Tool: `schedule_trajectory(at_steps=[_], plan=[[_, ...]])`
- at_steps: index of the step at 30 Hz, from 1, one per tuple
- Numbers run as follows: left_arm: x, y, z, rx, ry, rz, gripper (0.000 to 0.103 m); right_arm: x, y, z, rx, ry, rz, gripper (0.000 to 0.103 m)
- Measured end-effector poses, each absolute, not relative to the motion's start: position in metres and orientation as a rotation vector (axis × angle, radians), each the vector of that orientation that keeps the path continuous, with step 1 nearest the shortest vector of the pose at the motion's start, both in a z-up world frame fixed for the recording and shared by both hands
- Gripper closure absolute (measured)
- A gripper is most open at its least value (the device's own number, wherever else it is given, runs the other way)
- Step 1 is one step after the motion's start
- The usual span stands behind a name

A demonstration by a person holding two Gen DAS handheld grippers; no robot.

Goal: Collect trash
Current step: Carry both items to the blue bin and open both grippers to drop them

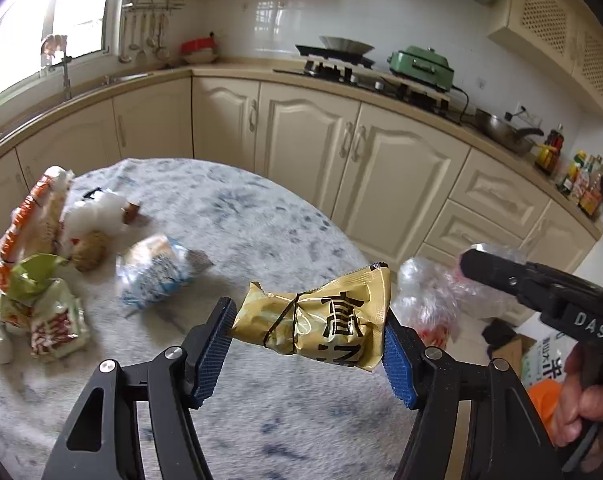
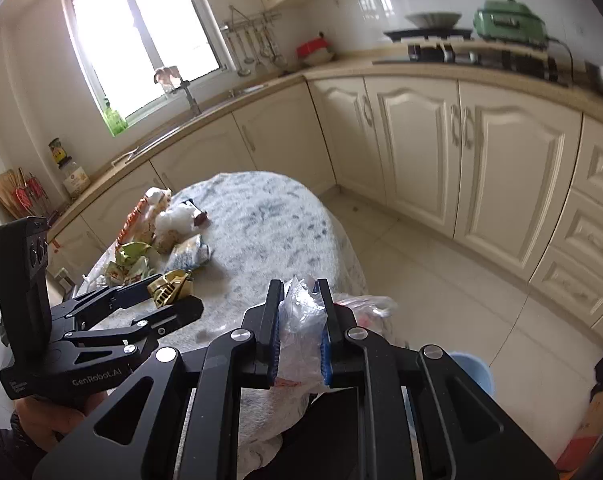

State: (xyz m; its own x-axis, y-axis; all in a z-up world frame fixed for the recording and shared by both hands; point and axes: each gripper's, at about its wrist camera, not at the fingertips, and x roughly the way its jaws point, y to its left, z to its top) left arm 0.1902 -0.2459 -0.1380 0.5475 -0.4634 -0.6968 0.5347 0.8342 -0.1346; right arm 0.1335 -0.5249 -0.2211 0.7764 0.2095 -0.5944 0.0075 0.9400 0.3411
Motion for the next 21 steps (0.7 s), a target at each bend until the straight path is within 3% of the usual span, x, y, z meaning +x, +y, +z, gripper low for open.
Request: schedule_trajectory(at_steps=[21], plan=[[0.196, -0.346, -0.14, 0.167, 0.797, -0.754, 0.04, 0.094, -0.619, -0.195, 0.328, 0.598, -0.09, 0.093]])
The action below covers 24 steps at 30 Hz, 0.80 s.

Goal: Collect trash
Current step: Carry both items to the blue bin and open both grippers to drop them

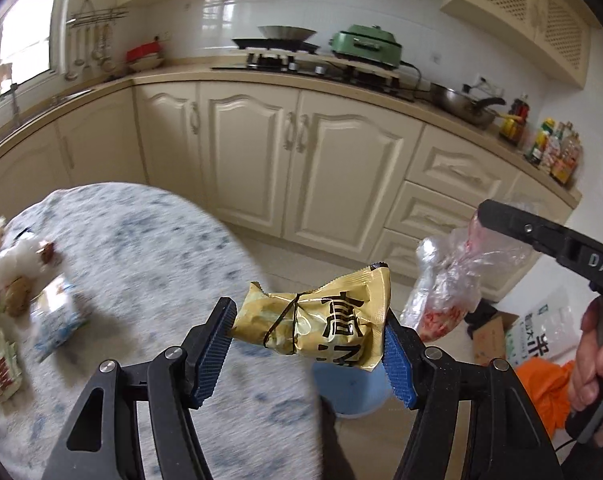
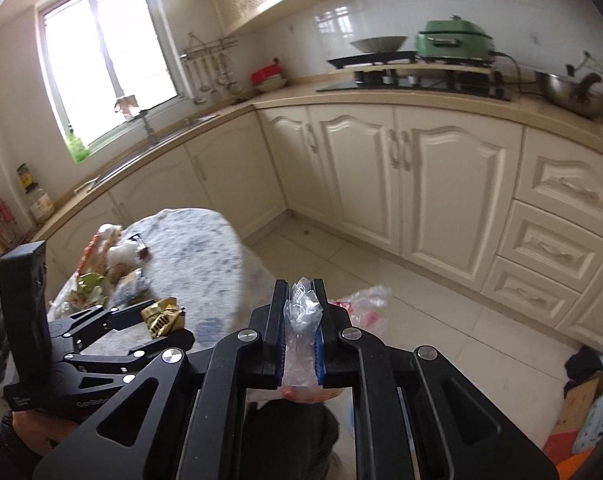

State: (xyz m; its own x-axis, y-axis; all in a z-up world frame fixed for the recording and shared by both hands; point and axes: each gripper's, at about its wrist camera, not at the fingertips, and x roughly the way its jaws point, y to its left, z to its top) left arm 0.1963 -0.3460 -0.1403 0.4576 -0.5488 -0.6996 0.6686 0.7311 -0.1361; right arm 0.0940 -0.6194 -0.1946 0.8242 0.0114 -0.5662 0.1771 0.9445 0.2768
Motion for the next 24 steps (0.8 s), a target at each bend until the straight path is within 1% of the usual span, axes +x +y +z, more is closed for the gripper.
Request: schedule_trajectory(at_steps=[4, 9, 11, 15, 16, 18, 19, 20, 21, 22, 24], plan=[[0.201, -0.392, -0.156, 0.204, 0.844, -0.829, 0.04, 0.088, -0.654, -0.217, 0.369, 0.632, -0.144, 0.093], [0.219, -0.451, -0.191, 0.279, 0.927, -0.864, 0.04, 0.091, -0.688, -0.26, 0.436, 0.694, -0.186, 0.093], [0.227, -0.472, -0.205, 0.298, 0.972, -0.868, 0.04, 0.095, -0.698, -0.279, 0.463, 0.724, -0.199, 0.097], [0.247, -0.515, -0.24, 0.377, 1.051, -0.847, 0.039, 0.111, -0.717, -0.323, 0.501, 0.811, -0.213, 0.097], [0.251, -0.526, -0.25, 0.395, 1.077, -0.847, 0.039, 0.114, -0.723, -0.338, 0.521, 0.836, -0.221, 0.094], [0.255, -0.544, -0.269, 0.454, 1.13, -0.865, 0.036, 0.116, -0.735, -0.365, 0.579, 0.878, -0.24, 0.093], [0.257, -0.552, -0.278, 0.473, 1.154, -0.859, 0.034, 0.114, -0.739, -0.374, 0.6, 0.892, -0.26, 0.084], [0.261, -0.558, -0.285, 0.485, 1.168, -0.853, 0.024, 0.11, -0.744, -0.383, 0.623, 0.901, -0.284, 0.076], [0.263, -0.565, -0.29, 0.499, 1.176, -0.846, 0.011, 0.105, -0.748, -0.39, 0.644, 0.902, -0.301, 0.06], [0.266, -0.571, -0.293, 0.513, 1.166, -0.84, 0.007, 0.1, -0.751, -0.393, 0.665, 0.895, -0.315, 0.048], [0.268, -0.58, -0.298, 0.538, 1.145, -0.83, 0.003, 0.087, -0.757, -0.399, 0.687, 0.886, -0.347, 0.041]])
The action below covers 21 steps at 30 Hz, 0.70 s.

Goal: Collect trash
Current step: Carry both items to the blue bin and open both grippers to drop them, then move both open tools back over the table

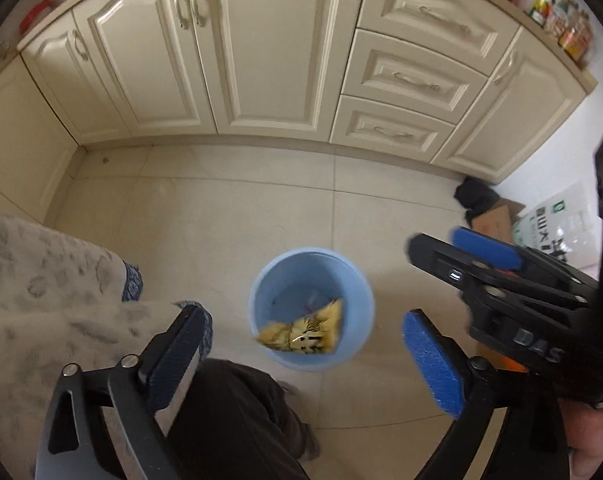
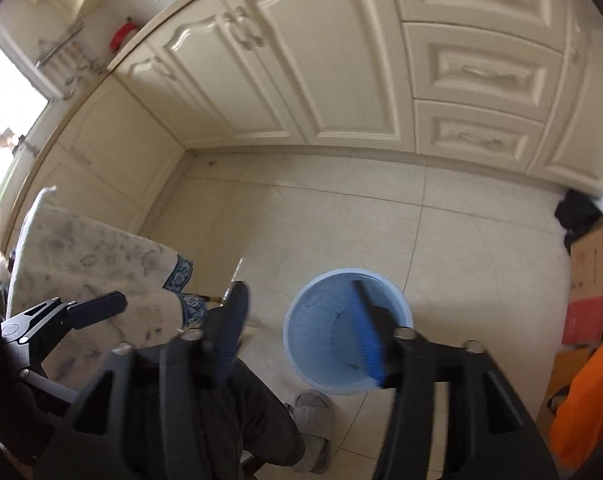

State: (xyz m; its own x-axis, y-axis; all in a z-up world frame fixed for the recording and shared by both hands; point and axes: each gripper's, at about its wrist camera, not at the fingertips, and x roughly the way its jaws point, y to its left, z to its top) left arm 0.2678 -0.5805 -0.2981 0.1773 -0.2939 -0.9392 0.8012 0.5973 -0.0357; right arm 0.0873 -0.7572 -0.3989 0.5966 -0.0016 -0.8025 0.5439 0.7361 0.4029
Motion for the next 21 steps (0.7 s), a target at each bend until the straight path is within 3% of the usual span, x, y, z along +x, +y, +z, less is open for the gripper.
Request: schedule_trajectory(at_steps=[2, 4, 9, 21], plan=[[0.273, -0.587, -0.301, 0.545, 1.156, -0.822, 0.003, 0.079, -0.761, -0.398, 0.695, 0.874, -0.369, 0.035], [0.274, -0.588, -0.299, 0.531, 1.153, -0.811, 0.003, 0.072, -0.762, -0.394, 0.705, 0.851, -0.385, 0.02], [0.267, -0.572, -0.262, 0.491, 1.04, -0.797, 0.003, 0.063, -0.755, -0.373, 0.735, 0.769, -0.385, 0.0], [0.249, -0.427, -0.164, 0.223, 0.811, -0.719, 0.001, 0.088, -0.68, -0.28, 0.697, 0.601, -0.209, 0.0]])
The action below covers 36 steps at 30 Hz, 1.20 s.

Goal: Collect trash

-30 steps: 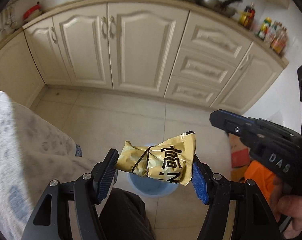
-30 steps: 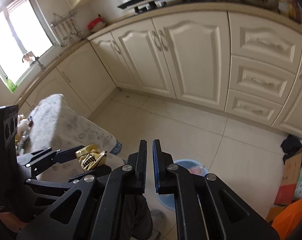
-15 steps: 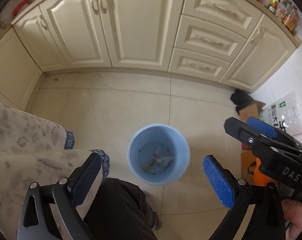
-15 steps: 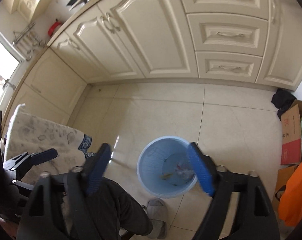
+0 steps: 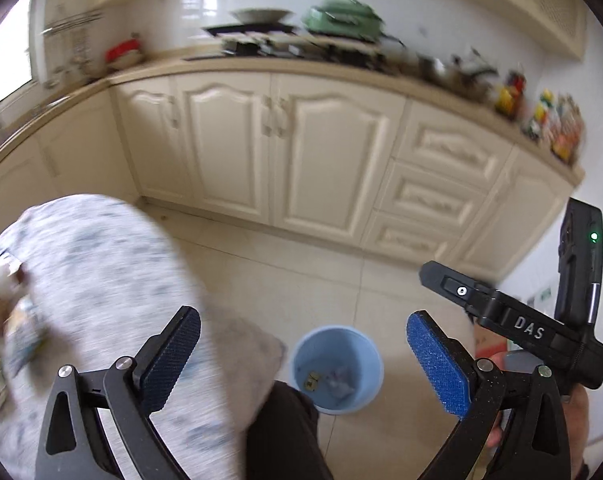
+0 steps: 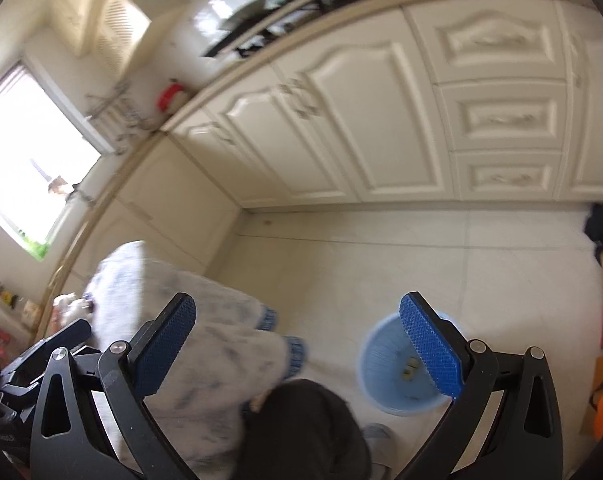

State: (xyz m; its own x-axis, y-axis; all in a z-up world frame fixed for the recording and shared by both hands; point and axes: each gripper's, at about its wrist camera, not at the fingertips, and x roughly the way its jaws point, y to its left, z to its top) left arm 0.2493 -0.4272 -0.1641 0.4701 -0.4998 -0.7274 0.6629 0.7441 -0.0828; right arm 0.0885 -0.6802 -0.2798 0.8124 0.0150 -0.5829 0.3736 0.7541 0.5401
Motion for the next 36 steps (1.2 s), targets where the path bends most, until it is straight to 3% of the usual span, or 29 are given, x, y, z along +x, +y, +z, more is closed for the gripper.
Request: schedule_trajectory(at_steps=[11, 20, 36], plan=[[0.198, -0.249, -0.135, 0.065, 0.689, -0.457, 0.001, 0.136, -0.557, -0.211, 0.531, 0.564, -0.01, 0.0], [0.171, -0.146, -0.113, -0.029, 0.634, -0.277, 0.001, 0.165, -0.461, -0.182, 0.383, 0.567, 0.121, 0.0], [0.164, -0.066, -0.123, -0.128, 0.691, -0.112, 0.001, 0.205, -0.356, -0.187, 0.061, 0.629, 0.143, 0.0]])
